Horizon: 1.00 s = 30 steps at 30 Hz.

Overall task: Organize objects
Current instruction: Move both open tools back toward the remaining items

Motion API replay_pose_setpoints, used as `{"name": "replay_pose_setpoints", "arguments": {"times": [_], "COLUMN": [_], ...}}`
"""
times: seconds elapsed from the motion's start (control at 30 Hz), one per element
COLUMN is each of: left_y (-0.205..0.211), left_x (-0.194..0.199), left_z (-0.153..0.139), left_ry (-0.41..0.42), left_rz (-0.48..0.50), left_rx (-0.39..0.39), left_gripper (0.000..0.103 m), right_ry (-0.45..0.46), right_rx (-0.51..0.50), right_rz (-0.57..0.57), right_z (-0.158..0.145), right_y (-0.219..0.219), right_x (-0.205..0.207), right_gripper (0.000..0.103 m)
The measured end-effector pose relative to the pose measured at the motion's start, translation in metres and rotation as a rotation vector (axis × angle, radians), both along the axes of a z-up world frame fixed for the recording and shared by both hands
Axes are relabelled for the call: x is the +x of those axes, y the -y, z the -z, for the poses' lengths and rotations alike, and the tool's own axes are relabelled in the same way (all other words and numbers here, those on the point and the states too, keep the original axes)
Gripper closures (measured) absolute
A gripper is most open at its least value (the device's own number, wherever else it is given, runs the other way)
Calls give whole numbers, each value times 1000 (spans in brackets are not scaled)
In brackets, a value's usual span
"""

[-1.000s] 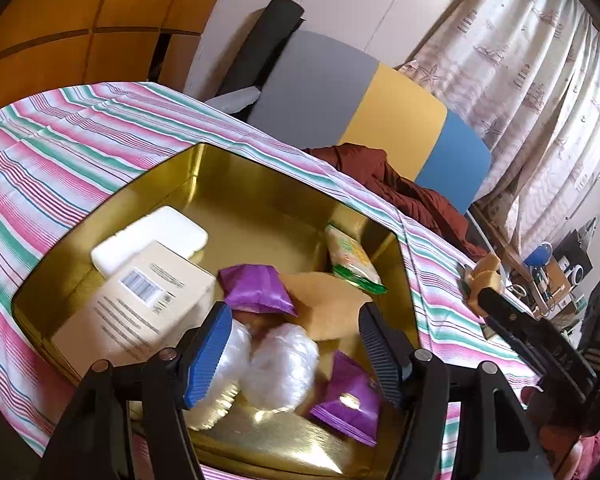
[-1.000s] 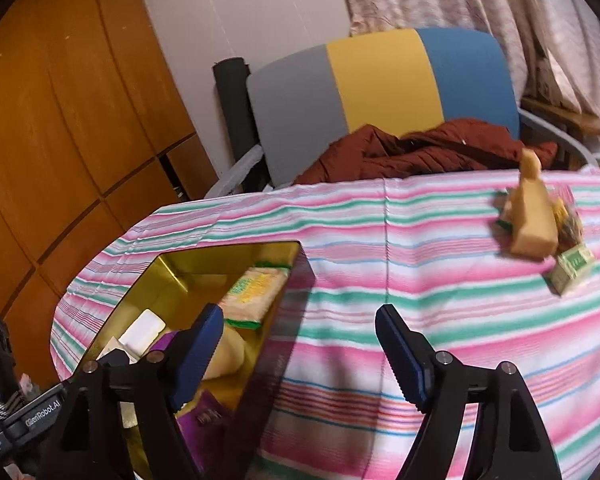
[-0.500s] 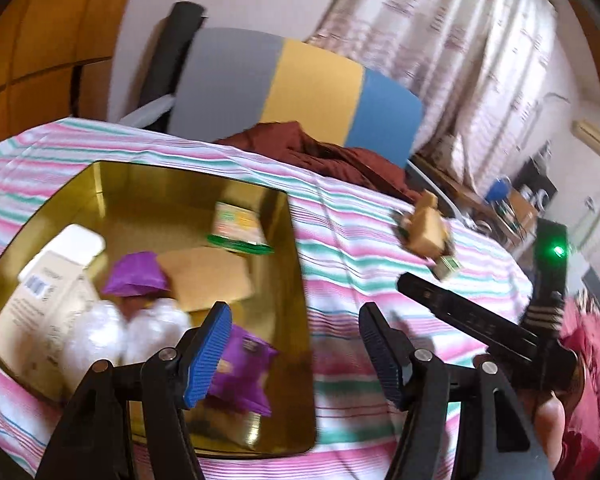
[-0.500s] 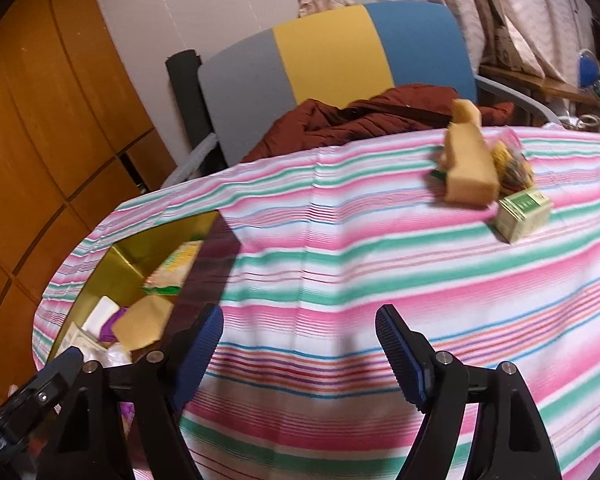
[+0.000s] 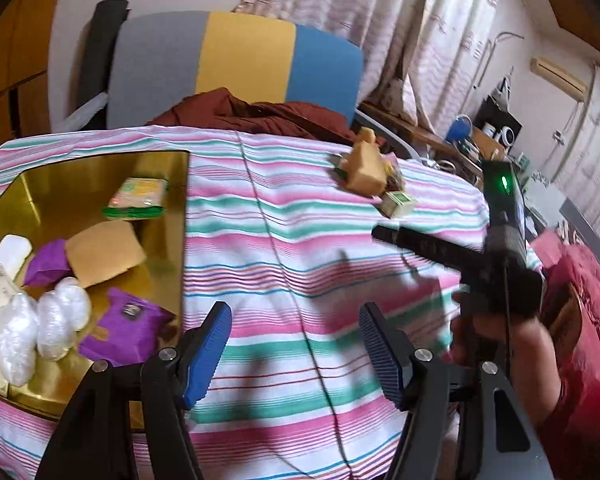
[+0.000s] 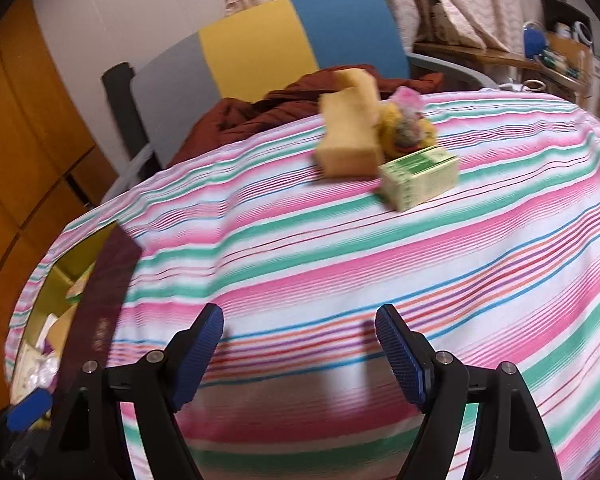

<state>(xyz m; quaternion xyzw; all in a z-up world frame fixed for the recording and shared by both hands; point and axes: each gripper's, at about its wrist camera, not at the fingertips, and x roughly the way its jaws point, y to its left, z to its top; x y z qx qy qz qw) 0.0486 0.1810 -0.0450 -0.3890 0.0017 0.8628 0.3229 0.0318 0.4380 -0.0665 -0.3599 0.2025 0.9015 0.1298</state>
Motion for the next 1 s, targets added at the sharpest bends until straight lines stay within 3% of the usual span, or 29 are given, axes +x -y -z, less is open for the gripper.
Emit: {"name": "replay_pose_setpoints", "arguments": {"times": [0.13, 0.33, 0.5, 0.57, 0.73, 0.8, 0.9, 1.0], "left_y": [-7, -6, -3, -2, -6, -9, -14, -18], "left_x": [1, 3, 2, 1, -2, -1, 1, 3], "left_z": [3, 2, 2, 2, 7, 8, 10, 12], "left_ry": [15, 13, 20, 19, 41, 46, 49, 57], "left_rz": [8, 1, -13, -19, -27, -21, -7, 2], "left_rx": [-8, -20, -24, -19, -7, -9, -11, -14], "left_gripper": [36, 36, 36, 36, 36, 36, 36, 36], "right_ry": [-20, -48, 29, 31, -95, -147, -201, -177], "right_rx": [28, 137, 173, 112, 15, 12, 64, 94], "right_rz": [29, -3, -27, -42, -331, -378, -262, -22], "right_z": [-14, -40, -29, -23, -28, -33, -42, -43], "right_y": [-28, -53, -68, -71, -23, -14, -30, -77], "right_x": [-19, -85, -136, -138, -99, -75, -47, -38], "right_gripper": [24, 22, 18, 20, 22, 22, 20, 19]}}
